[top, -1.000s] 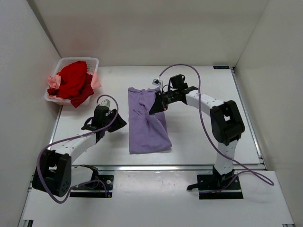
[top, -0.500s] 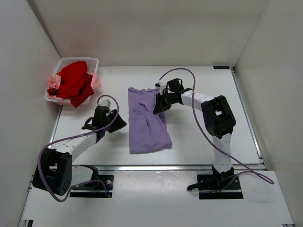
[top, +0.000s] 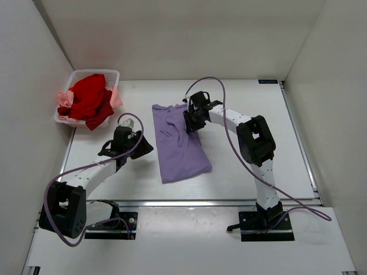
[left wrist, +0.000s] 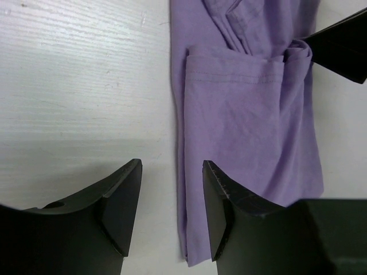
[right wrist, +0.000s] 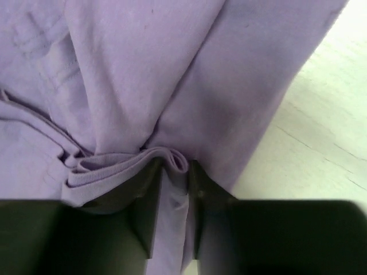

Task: Fold and stack the t-shirts
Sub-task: Smooth out wrinkles on the folded tshirt

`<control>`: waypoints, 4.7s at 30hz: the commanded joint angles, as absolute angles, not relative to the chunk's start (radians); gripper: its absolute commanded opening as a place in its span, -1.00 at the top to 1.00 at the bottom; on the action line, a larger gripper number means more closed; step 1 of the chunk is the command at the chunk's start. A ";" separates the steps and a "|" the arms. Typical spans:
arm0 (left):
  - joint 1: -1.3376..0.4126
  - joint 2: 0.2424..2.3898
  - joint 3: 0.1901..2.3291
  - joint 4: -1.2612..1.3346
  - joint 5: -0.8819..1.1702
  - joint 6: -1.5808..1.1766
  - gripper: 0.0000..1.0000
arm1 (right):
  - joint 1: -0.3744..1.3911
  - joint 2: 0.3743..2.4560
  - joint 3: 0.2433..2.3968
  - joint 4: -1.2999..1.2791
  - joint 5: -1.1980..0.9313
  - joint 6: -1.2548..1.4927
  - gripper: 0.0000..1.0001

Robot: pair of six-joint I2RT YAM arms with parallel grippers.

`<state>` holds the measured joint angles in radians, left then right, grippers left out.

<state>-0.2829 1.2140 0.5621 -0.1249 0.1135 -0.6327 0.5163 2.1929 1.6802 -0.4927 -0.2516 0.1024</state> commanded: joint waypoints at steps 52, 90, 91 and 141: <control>-0.713 1.089 0.446 -0.402 -0.002 -0.813 1.00 | 0.615 1.415 0.755 -0.411 -0.394 0.264 1.00; -0.219 1.662 1.258 -0.382 0.253 -0.638 0.75 | 0.354 1.986 1.837 -0.816 -0.506 0.009 1.00; -0.207 1.742 1.320 -0.373 0.264 -0.638 0.39 | 0.345 2.043 1.898 -0.813 -0.485 0.015 1.00; -0.196 1.893 1.321 -0.080 0.175 -0.644 1.00 | 0.314 2.126 1.790 -0.440 -0.525 0.218 1.00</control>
